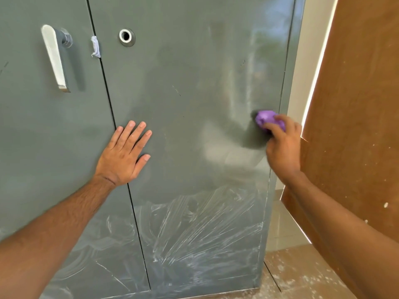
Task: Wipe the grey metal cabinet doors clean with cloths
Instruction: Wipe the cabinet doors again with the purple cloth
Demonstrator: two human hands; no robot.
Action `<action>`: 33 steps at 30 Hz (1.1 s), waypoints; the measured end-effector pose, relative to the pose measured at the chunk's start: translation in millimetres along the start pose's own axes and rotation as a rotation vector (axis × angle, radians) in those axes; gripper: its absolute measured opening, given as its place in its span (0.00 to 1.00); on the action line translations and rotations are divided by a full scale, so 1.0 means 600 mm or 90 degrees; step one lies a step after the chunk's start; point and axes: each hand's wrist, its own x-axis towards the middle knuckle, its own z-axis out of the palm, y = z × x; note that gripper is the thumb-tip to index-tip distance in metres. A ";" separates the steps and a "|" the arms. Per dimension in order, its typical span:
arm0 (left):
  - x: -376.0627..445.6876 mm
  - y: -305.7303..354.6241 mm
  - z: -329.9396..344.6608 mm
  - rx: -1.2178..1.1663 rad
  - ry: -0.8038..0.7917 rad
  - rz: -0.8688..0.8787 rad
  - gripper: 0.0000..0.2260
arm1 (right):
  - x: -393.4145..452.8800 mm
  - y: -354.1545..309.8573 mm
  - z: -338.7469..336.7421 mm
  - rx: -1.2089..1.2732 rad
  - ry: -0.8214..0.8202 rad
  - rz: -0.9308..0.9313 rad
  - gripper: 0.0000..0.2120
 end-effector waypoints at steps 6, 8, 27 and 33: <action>0.000 0.001 -0.001 0.003 0.005 0.000 0.29 | -0.172 0.016 0.029 -0.044 -0.149 0.005 0.17; 0.000 0.002 -0.001 0.001 0.010 0.000 0.29 | -0.103 0.023 0.010 -0.012 -0.078 0.101 0.16; 0.004 0.000 0.000 0.012 0.011 0.006 0.29 | -0.094 -0.043 0.047 -0.007 -0.076 0.026 0.15; 0.002 -0.002 0.004 0.007 0.009 0.006 0.30 | -0.170 0.064 0.020 0.001 -0.141 0.143 0.13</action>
